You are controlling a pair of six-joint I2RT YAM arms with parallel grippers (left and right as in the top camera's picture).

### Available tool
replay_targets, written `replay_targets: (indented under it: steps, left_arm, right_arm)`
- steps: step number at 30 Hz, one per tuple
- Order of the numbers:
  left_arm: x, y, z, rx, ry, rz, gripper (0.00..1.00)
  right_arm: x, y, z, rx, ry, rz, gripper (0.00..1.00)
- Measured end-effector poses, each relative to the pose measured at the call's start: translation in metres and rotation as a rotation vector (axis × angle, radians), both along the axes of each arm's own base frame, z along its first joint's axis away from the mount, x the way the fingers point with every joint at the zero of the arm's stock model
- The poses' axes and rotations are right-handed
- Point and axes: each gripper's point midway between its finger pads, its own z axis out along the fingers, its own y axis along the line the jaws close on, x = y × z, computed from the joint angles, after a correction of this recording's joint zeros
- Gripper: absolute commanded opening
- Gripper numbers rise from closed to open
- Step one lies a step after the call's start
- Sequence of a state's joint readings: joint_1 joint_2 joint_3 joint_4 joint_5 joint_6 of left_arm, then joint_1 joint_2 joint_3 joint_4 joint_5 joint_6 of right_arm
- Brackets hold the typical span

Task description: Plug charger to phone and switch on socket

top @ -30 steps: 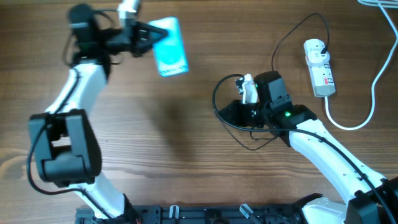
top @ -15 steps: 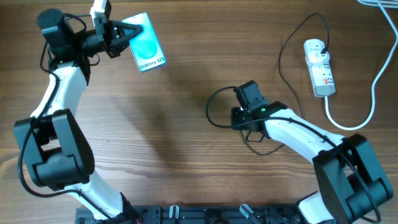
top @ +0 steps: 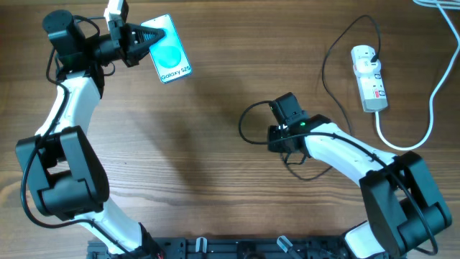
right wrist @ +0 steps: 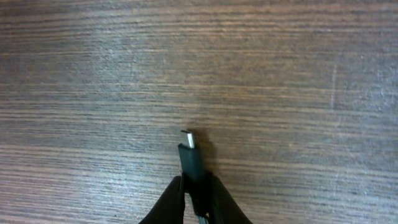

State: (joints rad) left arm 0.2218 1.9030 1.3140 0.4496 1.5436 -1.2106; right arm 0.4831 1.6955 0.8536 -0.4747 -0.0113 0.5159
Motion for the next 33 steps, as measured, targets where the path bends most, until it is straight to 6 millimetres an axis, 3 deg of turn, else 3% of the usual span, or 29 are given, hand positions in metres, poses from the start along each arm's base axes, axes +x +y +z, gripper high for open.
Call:
replay_targets:
  steps: [2, 8, 12, 14, 16, 20, 22, 25, 30, 33]
  left_arm:
    - [0.0, 0.0, 0.0, 0.0, 0.0, 0.0, 0.04]
    - [0.0, 0.0, 0.0, 0.0, 0.0, 0.0, 0.04]
    - [0.0, -0.002, 0.0, 0.0, 0.0, -0.004, 0.04]
    - [-0.001, -0.008, 0.0, 0.0, 0.0, -0.017, 0.04]
    - [-0.003, -0.016, 0.0, 0.0, 0.0, -0.035, 0.04]
    - [-0.009, -0.04, 0.0, 0.0, 0.0, -0.09, 0.04]
    - [-0.012, -0.054, 0.0, 0.0, -0.001, -0.121, 0.04]
    - [-0.022, -0.083, 0.0, 0.001, -0.005, -0.19, 0.04]
    - [-0.038, -0.119, 0.0, 0.001, -0.01, -0.278, 0.04]
    - [-0.039, -0.122, 0.0, 0.002, -0.013, -0.282, 0.04]
  right_arm:
    - [0.0, 0.0, 0.0, 0.0, 0.001, -0.004, 0.05]
    - [0.003, 0.007, 0.0, 0.037, -0.002, -0.002, 0.04]
    - [-0.003, 0.031, 0.005, 0.186, 0.061, 0.046, 0.04]
    - [-0.002, 0.041, 0.018, 0.285, 0.075, 0.079, 0.04]
    - [-0.002, 0.056, 0.052, 0.443, 0.05, 0.152, 0.04]
    - [-0.013, 0.087, 0.147, 0.751, -0.081, 0.356, 0.04]
    - [-0.025, 0.101, 0.173, 0.854, -0.094, 0.44, 0.05]
    - [-0.041, 0.118, 0.196, 0.985, -0.087, 0.545, 0.04]
    - [-0.03, 0.132, 0.239, 1.133, -0.19, 0.618, 0.05]
    - [-0.03, 0.133, 0.241, 1.148, -0.164, 0.591, 0.04]
